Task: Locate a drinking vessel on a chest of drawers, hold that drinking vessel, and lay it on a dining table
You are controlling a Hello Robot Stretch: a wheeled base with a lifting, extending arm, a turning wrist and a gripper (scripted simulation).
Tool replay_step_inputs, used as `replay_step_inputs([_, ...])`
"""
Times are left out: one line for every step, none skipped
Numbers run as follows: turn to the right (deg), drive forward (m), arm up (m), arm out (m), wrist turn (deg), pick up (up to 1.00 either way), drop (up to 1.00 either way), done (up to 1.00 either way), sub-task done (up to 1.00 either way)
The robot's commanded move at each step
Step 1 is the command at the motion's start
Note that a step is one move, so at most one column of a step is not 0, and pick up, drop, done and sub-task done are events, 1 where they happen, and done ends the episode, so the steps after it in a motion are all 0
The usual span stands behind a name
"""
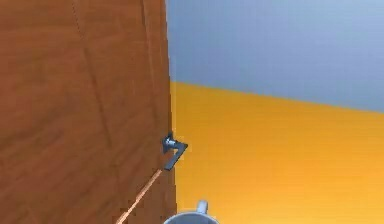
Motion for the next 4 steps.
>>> replay_step_inputs([24.0,0.0,0.0,0.0,0.0,0.0,0.0,0.0,0.0])
replay_step_inputs([0.0,0.75,0.0,0.0,0.0,0.0,0.0,0.0,0.0])
replay_step_inputs([-39.0,0.0,0.0,0.0,0.0,0.0,0.0,0.0,0.0])
replay_step_inputs([0.0,0.45,0.0,0.0,0.0,0.0,0.0,0.0,0.0])
